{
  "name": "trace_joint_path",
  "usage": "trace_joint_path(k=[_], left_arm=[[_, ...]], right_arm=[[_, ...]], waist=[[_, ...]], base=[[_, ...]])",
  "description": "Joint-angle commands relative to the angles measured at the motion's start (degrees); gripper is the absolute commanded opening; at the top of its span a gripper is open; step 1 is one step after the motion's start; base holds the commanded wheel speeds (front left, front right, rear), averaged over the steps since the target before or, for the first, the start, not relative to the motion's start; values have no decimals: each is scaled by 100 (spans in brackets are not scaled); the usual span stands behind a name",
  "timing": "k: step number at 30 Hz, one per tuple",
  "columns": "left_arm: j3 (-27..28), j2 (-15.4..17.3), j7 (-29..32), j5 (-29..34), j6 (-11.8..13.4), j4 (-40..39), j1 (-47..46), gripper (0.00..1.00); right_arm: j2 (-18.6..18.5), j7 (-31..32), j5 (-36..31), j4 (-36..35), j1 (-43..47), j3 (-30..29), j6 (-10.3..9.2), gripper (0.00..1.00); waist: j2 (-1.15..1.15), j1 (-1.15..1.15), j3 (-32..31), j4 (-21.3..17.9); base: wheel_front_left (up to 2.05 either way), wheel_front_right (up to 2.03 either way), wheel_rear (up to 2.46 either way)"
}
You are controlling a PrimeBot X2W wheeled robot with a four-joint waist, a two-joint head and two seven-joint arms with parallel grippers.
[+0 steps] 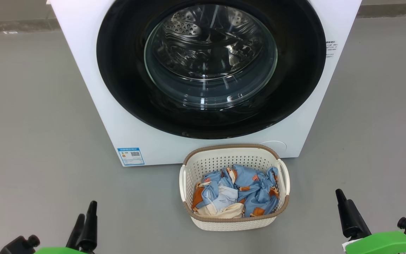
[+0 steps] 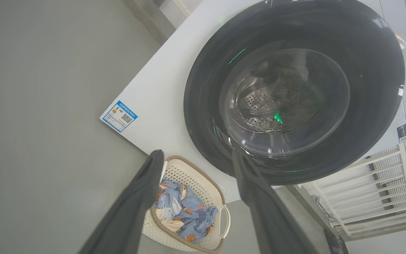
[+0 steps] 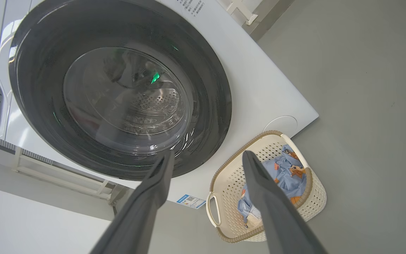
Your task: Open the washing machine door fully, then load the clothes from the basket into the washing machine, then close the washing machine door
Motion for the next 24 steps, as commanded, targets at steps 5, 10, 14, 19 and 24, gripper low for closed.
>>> trace_joint_path(k=[5, 10, 14, 19, 24], left_arm=[[53, 144, -163, 481, -10, -215, -90, 100], [11, 168, -246, 814, -10, -256, -87, 100], [-10, 186, -314, 1073, -11, -299, -83, 100], [-43, 203, -399, 1408, -12, -345, -67, 100], [-73, 226, -483, 1724, -12, -386, -47, 100]], right_arm=[[-95, -154, -493, -196, -15, 94, 6, 100], [-107, -237, -819, -211, -4, 121, 6, 100], [-116, -304, -1081, -221, 7, 151, 6, 100], [-132, -389, -1414, -226, 21, 176, 7, 100], [-153, -472, -1736, -238, 33, 206, 7, 100]], waist=[[0, 0, 2, -5], [0, 0, 12, 0], [0, 0, 20, 6], [0, 0, 16, 15], [0, 0, 9, 21]], base=[[0, 0, 0], [0, 0, 0], [0, 0, 0], [0, 0, 0], [0, 0, 0]])
